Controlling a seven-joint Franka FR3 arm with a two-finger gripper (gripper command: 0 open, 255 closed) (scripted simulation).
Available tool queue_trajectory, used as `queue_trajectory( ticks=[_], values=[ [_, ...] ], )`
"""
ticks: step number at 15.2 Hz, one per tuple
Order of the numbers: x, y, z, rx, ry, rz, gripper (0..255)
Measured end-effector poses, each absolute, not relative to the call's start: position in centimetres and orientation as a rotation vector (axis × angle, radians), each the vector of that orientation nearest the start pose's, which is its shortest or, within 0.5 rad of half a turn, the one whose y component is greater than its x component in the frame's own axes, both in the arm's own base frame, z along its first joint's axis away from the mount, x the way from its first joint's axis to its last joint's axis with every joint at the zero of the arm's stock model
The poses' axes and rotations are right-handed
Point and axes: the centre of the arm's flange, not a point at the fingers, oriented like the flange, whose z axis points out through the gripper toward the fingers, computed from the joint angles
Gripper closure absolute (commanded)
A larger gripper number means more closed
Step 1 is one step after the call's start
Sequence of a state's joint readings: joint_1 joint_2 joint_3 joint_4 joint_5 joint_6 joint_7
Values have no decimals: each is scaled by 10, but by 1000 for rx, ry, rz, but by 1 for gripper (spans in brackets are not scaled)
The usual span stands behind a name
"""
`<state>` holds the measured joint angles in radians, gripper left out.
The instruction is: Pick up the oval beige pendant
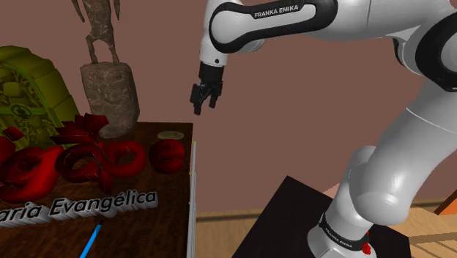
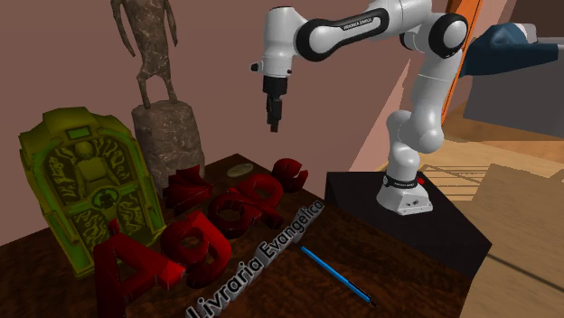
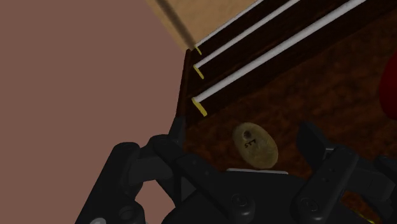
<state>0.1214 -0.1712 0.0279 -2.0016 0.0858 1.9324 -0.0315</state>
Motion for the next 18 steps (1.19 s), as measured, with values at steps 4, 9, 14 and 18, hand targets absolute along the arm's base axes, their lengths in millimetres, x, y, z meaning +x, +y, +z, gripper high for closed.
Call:
queue_trajectory(
  ticks=[4, 9, 14, 18],
  values=[
    [554, 113, 518, -3054, -325, -115, 0],
    [603, 146, 482, -3059, -440, -70, 0],
    [621, 163, 453, -3059, -483, -52, 0],
    [621, 163, 433, -3060, -485, -52, 0]
  ],
)
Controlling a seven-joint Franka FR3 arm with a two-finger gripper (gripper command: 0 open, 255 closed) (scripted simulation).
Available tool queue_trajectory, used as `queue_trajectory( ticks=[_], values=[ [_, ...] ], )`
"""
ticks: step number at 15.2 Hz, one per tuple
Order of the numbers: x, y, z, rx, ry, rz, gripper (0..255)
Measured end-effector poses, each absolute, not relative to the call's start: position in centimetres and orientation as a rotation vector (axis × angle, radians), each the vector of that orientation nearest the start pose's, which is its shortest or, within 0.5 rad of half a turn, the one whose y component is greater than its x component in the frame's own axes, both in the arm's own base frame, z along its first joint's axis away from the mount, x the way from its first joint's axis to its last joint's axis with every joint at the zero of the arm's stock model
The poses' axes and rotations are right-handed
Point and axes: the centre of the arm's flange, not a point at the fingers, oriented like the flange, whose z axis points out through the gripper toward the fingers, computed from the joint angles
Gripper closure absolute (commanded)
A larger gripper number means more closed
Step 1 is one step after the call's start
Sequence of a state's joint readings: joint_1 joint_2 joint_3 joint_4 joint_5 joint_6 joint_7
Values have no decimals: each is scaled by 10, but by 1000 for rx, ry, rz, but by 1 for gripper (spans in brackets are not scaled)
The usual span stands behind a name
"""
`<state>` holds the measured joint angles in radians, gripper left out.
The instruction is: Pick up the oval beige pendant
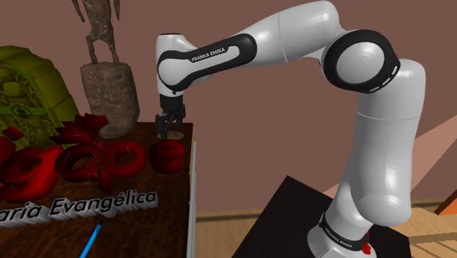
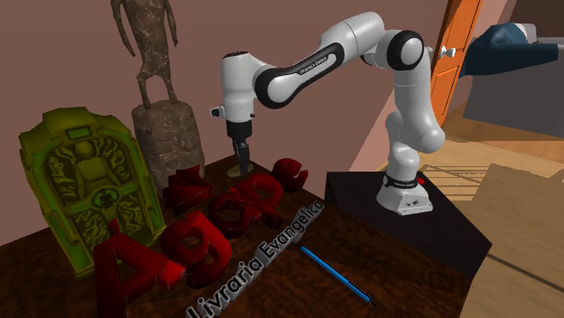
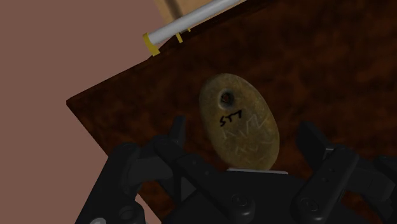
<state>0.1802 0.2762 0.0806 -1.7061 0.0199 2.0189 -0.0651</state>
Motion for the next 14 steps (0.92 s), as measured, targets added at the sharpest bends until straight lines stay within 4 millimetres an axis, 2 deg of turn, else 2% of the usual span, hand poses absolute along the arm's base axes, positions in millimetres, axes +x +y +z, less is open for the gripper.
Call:
queue_trajectory(
  ticks=[1, 2, 12, 14],
  values=[
    [622, 163, 431, -3060, -485, -52, 0],
    [621, 163, 430, -3060, -485, -52, 255],
    [622, 164, 430, -3059, -485, -55, 255],
    [622, 163, 436, -3059, -485, -53, 255]
  ],
)
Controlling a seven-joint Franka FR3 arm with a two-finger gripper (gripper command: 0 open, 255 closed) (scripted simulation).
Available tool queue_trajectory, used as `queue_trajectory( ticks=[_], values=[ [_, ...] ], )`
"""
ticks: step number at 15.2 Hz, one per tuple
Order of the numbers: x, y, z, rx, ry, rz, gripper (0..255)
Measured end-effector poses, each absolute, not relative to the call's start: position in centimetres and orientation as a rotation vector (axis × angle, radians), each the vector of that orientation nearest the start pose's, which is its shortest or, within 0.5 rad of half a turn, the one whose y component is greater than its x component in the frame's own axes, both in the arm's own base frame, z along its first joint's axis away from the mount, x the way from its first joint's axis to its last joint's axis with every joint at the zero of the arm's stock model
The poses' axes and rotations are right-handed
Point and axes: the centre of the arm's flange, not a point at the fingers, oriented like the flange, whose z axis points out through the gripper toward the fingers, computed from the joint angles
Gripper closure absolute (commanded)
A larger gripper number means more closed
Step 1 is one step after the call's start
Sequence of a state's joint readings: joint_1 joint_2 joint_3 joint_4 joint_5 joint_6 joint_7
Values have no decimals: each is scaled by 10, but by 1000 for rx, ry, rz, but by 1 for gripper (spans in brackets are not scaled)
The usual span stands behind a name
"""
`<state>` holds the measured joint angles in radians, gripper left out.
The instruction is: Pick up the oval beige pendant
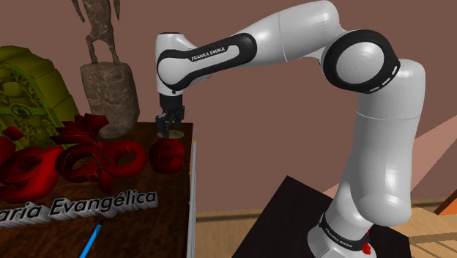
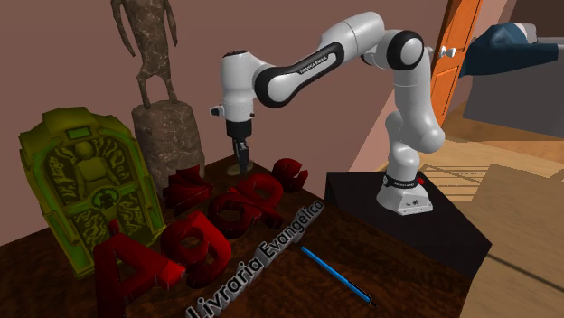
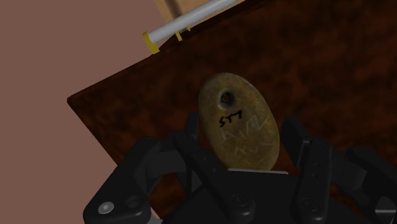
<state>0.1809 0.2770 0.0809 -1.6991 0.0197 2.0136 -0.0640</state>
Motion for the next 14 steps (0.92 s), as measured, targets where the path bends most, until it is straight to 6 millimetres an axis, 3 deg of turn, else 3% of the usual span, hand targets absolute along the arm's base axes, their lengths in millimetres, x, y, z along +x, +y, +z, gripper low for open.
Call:
queue_trajectory(
  ticks=[14],
  values=[
    [622, 164, 506, -3059, -485, -53, 255]
  ],
)
